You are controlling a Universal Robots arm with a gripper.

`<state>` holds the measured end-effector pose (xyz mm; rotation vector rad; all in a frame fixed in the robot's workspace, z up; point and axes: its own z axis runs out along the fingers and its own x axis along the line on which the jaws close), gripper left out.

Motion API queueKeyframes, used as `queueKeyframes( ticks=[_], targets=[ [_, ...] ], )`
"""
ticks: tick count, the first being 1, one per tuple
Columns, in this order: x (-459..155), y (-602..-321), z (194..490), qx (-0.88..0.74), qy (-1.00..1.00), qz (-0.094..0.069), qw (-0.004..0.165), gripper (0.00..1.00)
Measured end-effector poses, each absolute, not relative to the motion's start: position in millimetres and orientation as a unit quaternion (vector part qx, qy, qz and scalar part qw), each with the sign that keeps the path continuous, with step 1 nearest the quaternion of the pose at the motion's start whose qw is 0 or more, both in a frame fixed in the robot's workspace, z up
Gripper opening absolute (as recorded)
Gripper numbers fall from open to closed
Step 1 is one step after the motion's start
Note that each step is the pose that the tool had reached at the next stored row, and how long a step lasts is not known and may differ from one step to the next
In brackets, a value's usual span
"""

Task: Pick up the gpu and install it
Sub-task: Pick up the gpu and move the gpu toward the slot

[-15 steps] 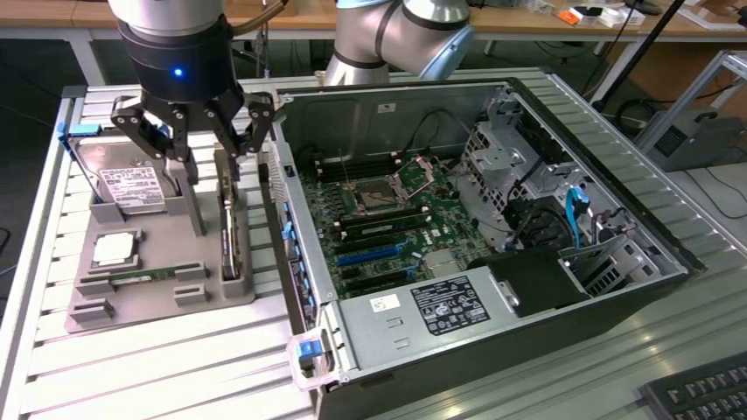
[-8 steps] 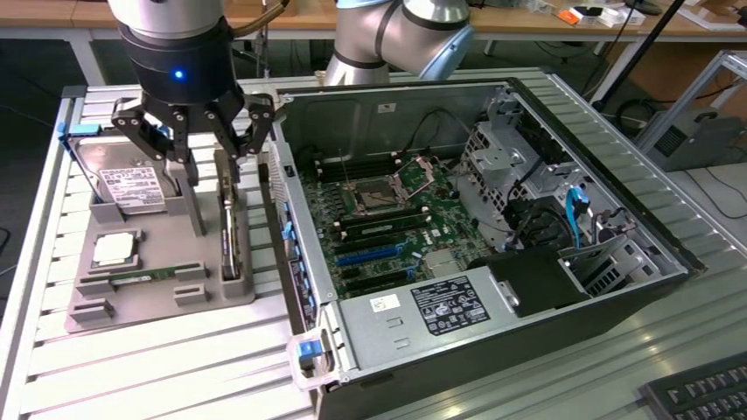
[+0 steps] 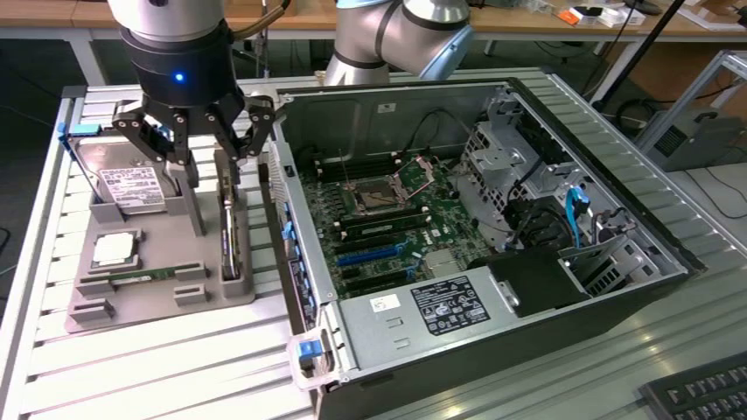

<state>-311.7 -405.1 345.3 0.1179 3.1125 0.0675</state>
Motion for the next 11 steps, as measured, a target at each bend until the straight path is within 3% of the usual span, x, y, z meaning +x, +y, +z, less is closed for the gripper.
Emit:
queueKeyframes(
  ticks=[11],
  targets=[
    [-311.7, -405.8, 342.5, 0.038, 0.999, 0.022, 0.013, 0.48]
  ],
)
